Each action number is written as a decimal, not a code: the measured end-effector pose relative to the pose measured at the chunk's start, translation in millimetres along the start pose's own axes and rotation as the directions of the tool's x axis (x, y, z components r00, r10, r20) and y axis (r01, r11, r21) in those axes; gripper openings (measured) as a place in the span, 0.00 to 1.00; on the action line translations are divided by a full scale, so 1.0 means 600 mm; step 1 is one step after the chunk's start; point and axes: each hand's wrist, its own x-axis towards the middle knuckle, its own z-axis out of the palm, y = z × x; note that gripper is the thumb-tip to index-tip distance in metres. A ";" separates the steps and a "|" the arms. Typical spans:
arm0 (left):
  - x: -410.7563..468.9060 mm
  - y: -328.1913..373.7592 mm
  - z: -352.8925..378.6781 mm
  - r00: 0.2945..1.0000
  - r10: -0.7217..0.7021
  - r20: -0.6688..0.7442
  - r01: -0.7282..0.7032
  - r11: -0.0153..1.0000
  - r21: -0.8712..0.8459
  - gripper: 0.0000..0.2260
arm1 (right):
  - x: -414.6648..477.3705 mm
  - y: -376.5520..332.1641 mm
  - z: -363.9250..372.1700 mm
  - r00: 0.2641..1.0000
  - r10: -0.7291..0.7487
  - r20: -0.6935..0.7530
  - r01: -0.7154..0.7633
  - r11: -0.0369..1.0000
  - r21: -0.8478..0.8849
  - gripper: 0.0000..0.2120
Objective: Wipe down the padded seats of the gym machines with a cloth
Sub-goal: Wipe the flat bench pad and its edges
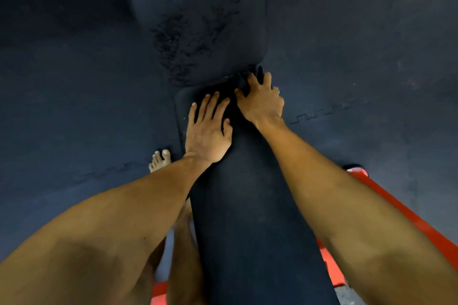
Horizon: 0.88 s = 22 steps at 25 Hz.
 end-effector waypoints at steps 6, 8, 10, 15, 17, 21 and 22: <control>-0.004 -0.007 0.001 1.000 -0.005 0.013 0.005 1.000 0.007 0.27 | -0.164 0.048 0.016 0.986 -0.137 -0.090 0.129 0.988 -0.090 0.25; -0.003 -0.004 0.001 1.000 -0.009 0.013 0.009 1.000 -0.008 0.27 | -0.170 0.045 0.017 0.991 -0.118 -0.069 0.109 0.986 -0.125 0.25; -0.004 -0.001 0.002 1.000 -0.019 0.011 0.019 1.000 -0.015 0.27 | -0.127 0.028 0.016 0.995 -0.099 -0.025 0.095 0.985 -0.141 0.24; -0.002 -0.001 0.002 0.999 -0.032 0.002 0.032 0.999 -0.019 0.27 | 0.022 -0.043 0.013 0.995 -0.082 0.060 0.090 0.984 -0.154 0.26; 0.000 -0.004 0.001 1.000 -0.031 0.002 0.031 0.999 -0.027 0.26 | 0.024 -0.044 0.013 0.995 -0.090 0.053 0.097 0.984 -0.149 0.26; -0.001 -0.003 -0.003 0.999 -0.036 0.002 0.036 0.998 -0.048 0.27 | -0.103 0.016 0.018 0.988 -0.132 -0.081 0.126 0.990 -0.071 0.23; -0.001 -0.003 -0.004 0.999 -0.035 0.000 0.035 0.998 -0.059 0.28 | -0.140 0.031 0.019 0.985 -0.134 -0.110 0.125 0.989 -0.080 0.23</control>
